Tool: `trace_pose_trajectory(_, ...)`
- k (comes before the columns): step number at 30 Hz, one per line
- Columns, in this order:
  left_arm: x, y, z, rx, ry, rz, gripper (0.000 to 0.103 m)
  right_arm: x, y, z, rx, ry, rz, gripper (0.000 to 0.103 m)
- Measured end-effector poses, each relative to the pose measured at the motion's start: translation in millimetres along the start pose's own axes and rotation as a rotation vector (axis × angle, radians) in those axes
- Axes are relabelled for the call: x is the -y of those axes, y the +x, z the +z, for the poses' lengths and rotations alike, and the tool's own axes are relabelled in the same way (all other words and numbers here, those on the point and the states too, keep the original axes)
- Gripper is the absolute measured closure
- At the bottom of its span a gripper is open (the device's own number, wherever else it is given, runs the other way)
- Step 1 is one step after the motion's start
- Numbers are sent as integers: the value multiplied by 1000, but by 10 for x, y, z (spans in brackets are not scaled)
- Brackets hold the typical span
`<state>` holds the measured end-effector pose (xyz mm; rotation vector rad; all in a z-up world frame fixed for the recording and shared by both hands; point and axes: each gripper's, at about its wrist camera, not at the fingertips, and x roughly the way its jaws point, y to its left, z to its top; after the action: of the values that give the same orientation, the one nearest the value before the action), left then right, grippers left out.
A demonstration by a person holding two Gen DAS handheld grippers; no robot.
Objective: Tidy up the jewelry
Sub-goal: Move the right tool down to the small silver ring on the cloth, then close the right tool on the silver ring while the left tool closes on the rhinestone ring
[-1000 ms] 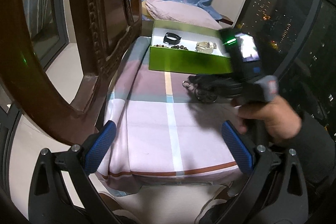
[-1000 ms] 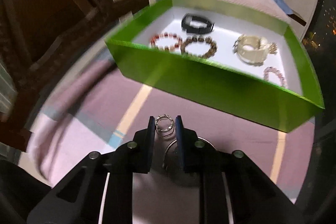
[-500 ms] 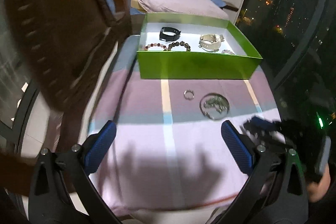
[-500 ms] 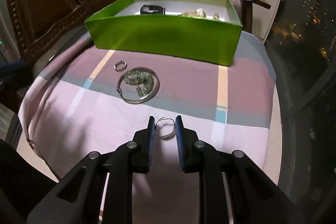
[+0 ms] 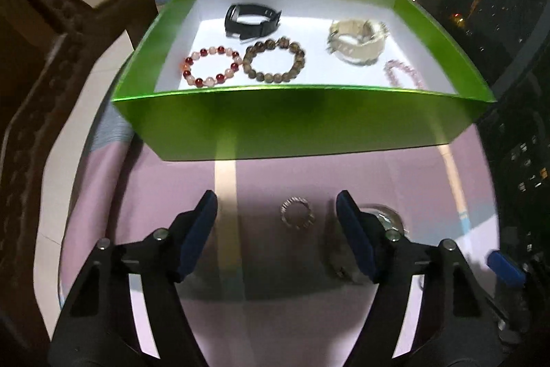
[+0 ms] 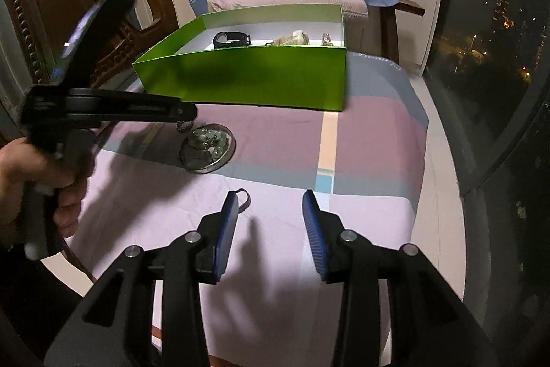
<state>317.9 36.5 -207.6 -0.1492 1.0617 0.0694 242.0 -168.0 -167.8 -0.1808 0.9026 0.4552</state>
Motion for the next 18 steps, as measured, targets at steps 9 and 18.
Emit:
trace_pose_trajectory(9, -207, -33, -229, -30, -3, 72, 33, -38, 33, -17, -13, -13, 23, 64)
trace_pose_trajectory(18, -375, -414, -662, 75, -16, 30, 28, -97, 13, -19, 3, -20, 15, 64)
